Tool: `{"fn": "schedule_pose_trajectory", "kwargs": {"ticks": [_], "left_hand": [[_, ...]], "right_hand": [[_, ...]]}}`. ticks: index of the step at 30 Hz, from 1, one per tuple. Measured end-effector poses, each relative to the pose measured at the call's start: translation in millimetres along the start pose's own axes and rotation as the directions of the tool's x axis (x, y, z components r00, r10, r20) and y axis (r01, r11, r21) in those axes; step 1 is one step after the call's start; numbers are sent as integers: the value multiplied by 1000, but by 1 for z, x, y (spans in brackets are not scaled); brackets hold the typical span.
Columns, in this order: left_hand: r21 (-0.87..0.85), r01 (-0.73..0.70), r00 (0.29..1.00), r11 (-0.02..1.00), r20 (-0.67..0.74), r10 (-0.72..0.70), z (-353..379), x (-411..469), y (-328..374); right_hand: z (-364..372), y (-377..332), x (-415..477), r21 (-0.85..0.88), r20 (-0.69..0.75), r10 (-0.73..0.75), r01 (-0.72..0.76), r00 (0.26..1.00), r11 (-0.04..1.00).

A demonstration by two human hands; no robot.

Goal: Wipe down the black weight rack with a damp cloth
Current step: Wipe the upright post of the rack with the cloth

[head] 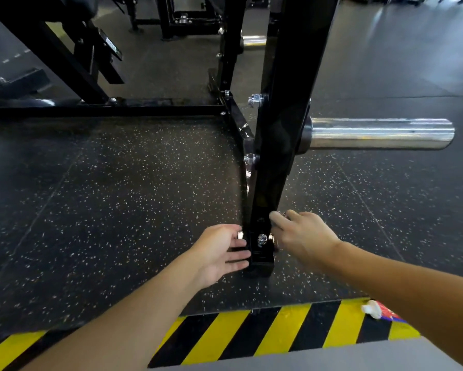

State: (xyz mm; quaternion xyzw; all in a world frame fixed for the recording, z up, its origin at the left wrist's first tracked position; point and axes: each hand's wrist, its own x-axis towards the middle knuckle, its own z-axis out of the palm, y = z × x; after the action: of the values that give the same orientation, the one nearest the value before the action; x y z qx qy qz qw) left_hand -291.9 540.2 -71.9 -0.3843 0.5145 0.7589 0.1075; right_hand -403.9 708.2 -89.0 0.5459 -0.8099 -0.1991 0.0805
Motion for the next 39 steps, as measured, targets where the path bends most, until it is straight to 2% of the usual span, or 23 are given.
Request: {"fn": "schedule_pose_trajectory", "kwargs": {"ticks": [2,4,6,8,10,13,15,16,17,18,19,21,23,24,28,31,33,37,39], "left_hand": [[-50,61,993,997,99,-56,10,6,-4],[-106,137,970,985,218,-111,21,13,-6],[-181,188,920,965,376,-109,28,21,-7],[-302,221,889,927,454,-63,27,31,-7],[-425,181,929,887,371,-12,22,42,-4],[-528,-16,994,849,84,71,9,59,1],[-413,-167,985,895,-98,138,1,70,6],[-310,-229,969,923,-162,186,-1,78,8],[-200,-277,952,940,-191,240,-2,84,9],[-113,-312,939,943,-186,289,0,93,8],[-30,-339,931,940,-152,331,3,100,8],[149,-400,900,904,-123,419,11,107,8],[270,-462,845,845,-155,511,15,115,8],[283,-480,830,830,-160,534,16,118,7],[269,-456,847,848,-161,506,22,115,3],[204,-602,766,772,-124,630,24,102,10],[253,-643,729,723,-85,679,21,102,14],[369,-469,837,803,-105,537,17,109,9],[398,-424,858,813,-111,502,17,100,0]], "right_hand": [[-12,-2,-5,206,-73,212,-194,974,959],[-21,-14,-3,430,-70,388,-323,919,843],[-31,-28,6,557,-7,468,-385,884,736],[-36,-39,15,588,23,470,-393,882,707],[-36,-45,20,652,71,423,-363,903,665],[-33,-53,22,717,83,396,-331,914,613],[-26,-59,22,711,100,550,-447,829,543],[-20,-61,24,683,182,623,-553,761,476],[-14,-62,26,654,283,661,-644,695,397],[-8,-63,28,637,360,660,-691,659,342],[-2,-63,30,640,397,641,-698,658,321],[7,-59,34,642,404,580,-671,707,371],[9,-53,37,645,411,535,-651,738,401],[11,-51,37,651,409,524,-642,747,406],[13,-53,36,630,357,505,-602,785,490],[19,-55,36,643,324,511,-581,796,499],[21,-54,36,644,326,510,-582,796,497],[16,-53,36,649,351,488,-583,800,489],[13,-51,37,637,364,474,-586,801,501]]}}
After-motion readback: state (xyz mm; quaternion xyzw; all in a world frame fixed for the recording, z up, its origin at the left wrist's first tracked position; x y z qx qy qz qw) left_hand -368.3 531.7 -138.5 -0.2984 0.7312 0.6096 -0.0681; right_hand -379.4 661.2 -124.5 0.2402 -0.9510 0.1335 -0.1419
